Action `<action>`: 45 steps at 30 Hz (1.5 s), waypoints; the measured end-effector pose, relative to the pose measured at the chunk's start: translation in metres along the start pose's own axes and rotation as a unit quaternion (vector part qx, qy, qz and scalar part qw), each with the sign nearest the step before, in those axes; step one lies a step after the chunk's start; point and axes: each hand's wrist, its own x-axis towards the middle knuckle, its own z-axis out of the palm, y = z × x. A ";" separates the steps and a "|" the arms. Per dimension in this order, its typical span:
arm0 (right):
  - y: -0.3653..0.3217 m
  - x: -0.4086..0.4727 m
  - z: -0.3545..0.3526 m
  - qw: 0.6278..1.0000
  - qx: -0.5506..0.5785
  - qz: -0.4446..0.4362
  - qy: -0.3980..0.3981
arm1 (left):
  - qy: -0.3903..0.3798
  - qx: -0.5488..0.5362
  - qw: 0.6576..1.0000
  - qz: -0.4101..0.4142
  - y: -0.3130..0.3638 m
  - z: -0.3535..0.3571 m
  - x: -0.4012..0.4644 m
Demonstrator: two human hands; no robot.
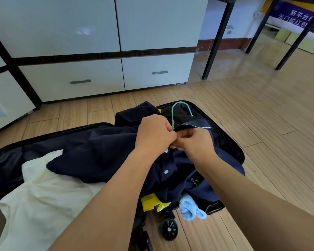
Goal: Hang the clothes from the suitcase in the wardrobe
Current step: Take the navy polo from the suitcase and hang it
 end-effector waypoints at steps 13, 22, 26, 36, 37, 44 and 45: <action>-0.012 0.010 0.000 0.969 0.165 0.170 -0.063 | 0.028 -0.352 0.914 -0.199 -0.017 0.017 0.000; 0.006 0.024 -0.029 0.875 -0.458 -0.078 0.138 | -0.089 -0.449 0.823 -0.337 -0.029 0.026 -0.004; 0.023 0.021 -0.036 0.891 -0.450 0.056 -0.008 | -0.040 -0.300 0.916 -0.261 -0.031 0.028 -0.009; -0.002 0.020 -0.037 0.846 -0.424 -0.264 0.185 | 0.112 -0.059 0.973 -0.194 -0.037 0.003 -0.011; -0.014 0.019 -0.040 0.838 -0.391 -0.315 0.212 | 0.138 -0.019 0.975 -0.173 -0.036 -0.006 -0.010; -0.093 0.016 -0.039 0.811 -0.260 -0.437 0.290 | 0.121 0.086 0.989 -0.024 -0.015 -0.111 0.035; -0.103 0.016 -0.037 0.807 -0.252 -0.448 0.291 | 0.112 0.123 0.986 -0.005 -0.010 -0.132 0.042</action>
